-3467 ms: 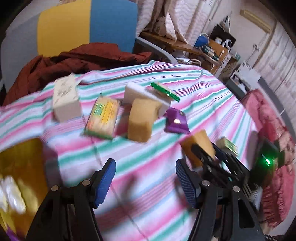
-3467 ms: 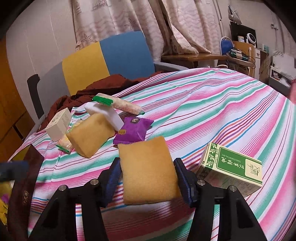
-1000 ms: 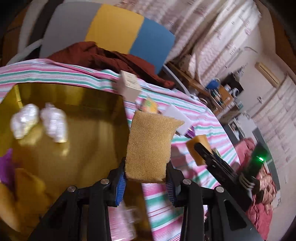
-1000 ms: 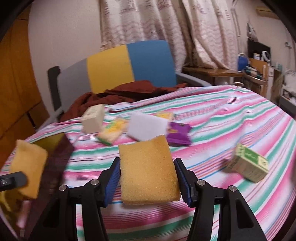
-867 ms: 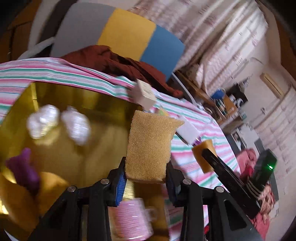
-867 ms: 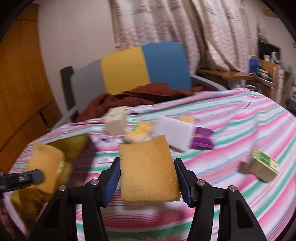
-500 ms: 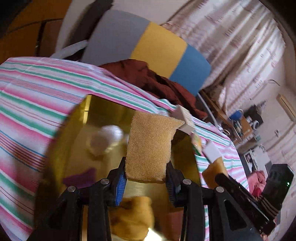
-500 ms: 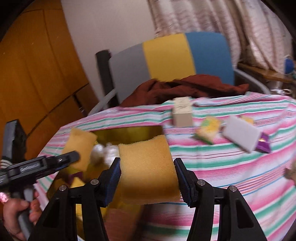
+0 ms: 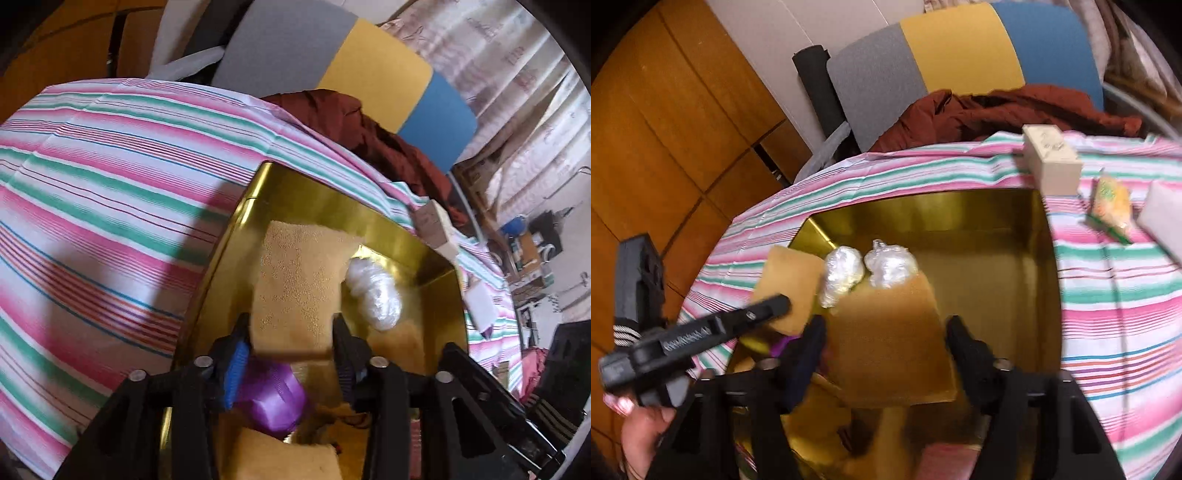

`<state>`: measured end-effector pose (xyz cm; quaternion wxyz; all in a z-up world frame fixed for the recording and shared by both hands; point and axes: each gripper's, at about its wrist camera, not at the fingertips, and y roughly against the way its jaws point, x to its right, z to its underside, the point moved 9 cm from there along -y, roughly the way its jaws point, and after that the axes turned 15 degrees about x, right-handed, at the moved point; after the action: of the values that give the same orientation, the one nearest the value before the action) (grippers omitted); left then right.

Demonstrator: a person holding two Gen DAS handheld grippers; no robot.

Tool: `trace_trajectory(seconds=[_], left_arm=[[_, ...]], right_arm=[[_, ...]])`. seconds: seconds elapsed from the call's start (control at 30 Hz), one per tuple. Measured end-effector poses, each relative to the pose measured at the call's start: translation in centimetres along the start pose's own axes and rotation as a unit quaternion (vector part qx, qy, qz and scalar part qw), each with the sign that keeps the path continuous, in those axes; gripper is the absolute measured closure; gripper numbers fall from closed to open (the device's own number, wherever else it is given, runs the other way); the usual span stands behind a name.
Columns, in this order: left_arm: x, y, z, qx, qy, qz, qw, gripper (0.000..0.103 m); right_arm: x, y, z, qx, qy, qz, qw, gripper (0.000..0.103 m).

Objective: Organize objects
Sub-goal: 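Carry both yellow sponges over the gold tray and open both tools to release them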

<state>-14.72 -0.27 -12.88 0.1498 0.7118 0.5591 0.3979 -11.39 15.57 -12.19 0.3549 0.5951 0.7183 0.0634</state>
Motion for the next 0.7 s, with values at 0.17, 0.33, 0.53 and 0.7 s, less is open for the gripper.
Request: trace_trajectory(seconds=[0.17, 0.33, 0.53, 0.7], left_arm=[[0.4, 1.8, -1.1, 0.041, 0.003, -0.002, 0.9991, 0.044], [0.4, 3.0, -2.2, 0.071, 0.007, -0.01, 0.9974, 0.036], [-0.7, 4.1, -2.5, 0.086, 0.044, -0.027, 0.9949, 0.036], [0.0, 4.7, -2.3, 0.092, 0.041, -0.029, 0.9945, 0.036]], right_arm=[[0.6, 1.8, -0.5, 0.028, -0.003, 0.011, 1.0, 0.015], [1.8, 3.7, -0.7, 0.042, -0.022, 0.018, 0.999, 0.015], [2.9, 5.2, -0.7, 0.052, -0.035, 0.022, 0.998, 0.015], [3.1, 6.6, -1.2, 0.072, -0.036, 0.021, 0.997, 0.015]])
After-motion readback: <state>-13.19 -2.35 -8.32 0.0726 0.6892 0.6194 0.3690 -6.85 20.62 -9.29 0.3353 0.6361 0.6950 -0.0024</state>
